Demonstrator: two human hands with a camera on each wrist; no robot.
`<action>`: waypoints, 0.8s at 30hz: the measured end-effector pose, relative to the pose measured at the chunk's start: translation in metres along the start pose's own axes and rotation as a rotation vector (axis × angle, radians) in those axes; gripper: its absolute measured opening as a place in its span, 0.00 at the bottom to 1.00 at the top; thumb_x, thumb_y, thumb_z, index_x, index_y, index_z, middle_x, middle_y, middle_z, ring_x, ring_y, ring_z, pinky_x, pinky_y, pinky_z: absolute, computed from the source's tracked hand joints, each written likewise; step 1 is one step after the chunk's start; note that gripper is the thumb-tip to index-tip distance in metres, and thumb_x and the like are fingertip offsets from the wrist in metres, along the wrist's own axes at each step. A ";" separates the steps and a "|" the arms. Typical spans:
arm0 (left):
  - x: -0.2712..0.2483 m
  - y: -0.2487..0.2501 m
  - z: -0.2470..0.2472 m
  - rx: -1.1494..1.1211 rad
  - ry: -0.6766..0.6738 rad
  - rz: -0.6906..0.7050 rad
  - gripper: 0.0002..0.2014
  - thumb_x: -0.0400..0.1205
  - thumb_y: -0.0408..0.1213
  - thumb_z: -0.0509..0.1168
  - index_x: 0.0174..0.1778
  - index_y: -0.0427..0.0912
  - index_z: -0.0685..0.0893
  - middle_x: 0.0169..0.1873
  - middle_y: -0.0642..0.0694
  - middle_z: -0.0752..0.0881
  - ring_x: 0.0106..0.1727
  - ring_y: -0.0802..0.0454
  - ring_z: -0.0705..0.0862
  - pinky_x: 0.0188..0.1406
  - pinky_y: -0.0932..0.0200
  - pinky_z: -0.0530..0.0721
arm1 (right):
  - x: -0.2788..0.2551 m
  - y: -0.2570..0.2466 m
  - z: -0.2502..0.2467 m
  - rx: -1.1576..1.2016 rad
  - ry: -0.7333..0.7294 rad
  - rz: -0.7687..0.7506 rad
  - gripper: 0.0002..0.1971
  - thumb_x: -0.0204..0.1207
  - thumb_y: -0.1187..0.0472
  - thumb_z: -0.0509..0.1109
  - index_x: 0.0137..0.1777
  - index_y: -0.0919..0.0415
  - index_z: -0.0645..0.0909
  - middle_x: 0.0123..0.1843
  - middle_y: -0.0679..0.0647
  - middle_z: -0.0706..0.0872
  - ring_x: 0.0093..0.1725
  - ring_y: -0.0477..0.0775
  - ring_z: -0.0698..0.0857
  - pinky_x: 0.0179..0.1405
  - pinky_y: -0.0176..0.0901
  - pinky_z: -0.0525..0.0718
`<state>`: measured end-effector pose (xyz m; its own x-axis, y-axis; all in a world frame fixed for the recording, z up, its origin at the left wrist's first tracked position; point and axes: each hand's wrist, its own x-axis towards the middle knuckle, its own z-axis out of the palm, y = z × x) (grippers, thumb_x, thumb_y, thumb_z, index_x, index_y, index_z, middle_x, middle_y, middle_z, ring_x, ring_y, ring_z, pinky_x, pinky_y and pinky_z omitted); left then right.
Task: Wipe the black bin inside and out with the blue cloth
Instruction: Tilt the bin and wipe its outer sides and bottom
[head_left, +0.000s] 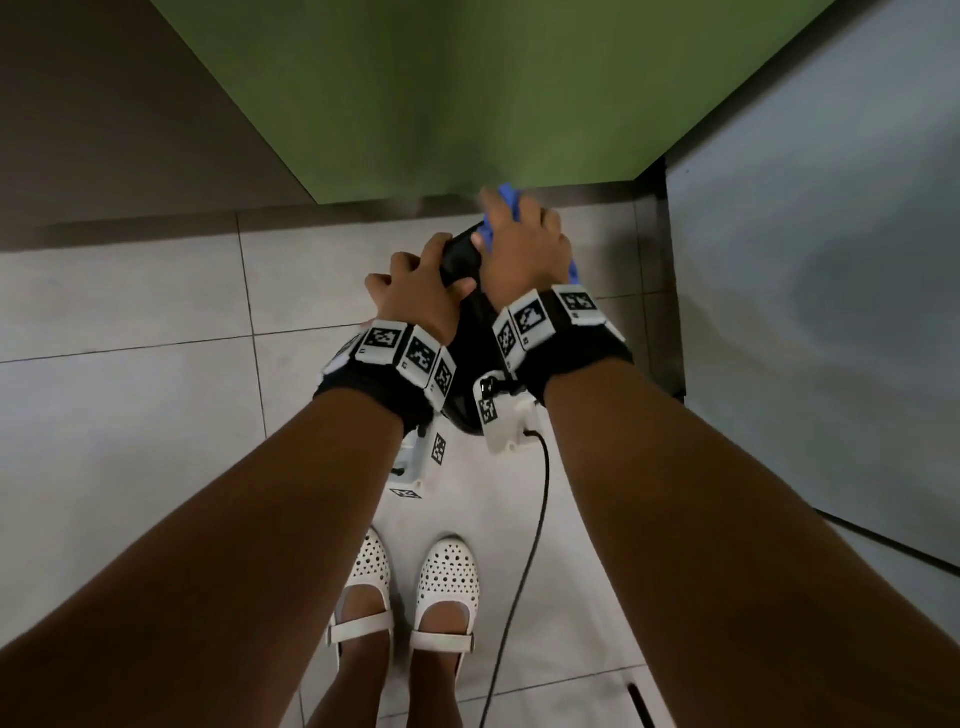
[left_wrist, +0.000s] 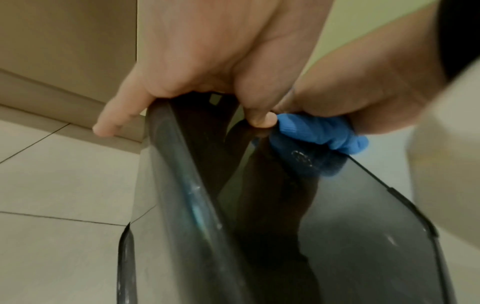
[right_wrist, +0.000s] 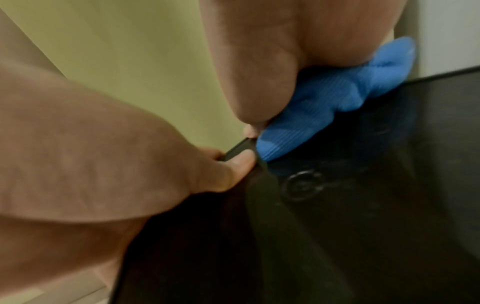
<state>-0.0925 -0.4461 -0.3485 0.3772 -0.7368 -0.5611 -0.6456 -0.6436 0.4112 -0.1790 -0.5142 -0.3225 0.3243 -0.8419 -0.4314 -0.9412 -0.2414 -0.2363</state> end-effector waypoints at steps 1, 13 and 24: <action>-0.002 0.002 -0.001 -0.007 0.010 -0.021 0.24 0.81 0.53 0.56 0.74 0.60 0.62 0.66 0.41 0.73 0.63 0.35 0.71 0.57 0.52 0.65 | -0.002 0.006 -0.001 0.023 0.013 -0.019 0.26 0.84 0.53 0.56 0.81 0.50 0.55 0.78 0.59 0.65 0.73 0.63 0.67 0.69 0.56 0.70; 0.003 0.002 0.001 -0.001 -0.026 0.004 0.23 0.81 0.54 0.55 0.73 0.64 0.60 0.67 0.43 0.72 0.65 0.37 0.71 0.64 0.42 0.68 | -0.036 0.023 0.015 0.165 0.083 0.281 0.27 0.84 0.52 0.55 0.82 0.50 0.53 0.81 0.61 0.61 0.79 0.65 0.61 0.78 0.59 0.61; -0.004 0.014 -0.005 0.019 -0.014 -0.065 0.23 0.83 0.53 0.53 0.75 0.58 0.61 0.67 0.40 0.71 0.59 0.38 0.75 0.67 0.51 0.64 | -0.073 0.050 0.023 0.400 0.134 0.513 0.28 0.83 0.48 0.56 0.81 0.49 0.54 0.77 0.64 0.65 0.74 0.67 0.69 0.73 0.61 0.70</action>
<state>-0.0993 -0.4532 -0.3371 0.4093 -0.6909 -0.5960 -0.6327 -0.6855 0.3602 -0.2476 -0.4534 -0.3230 -0.1946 -0.8614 -0.4692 -0.8569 0.3820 -0.3460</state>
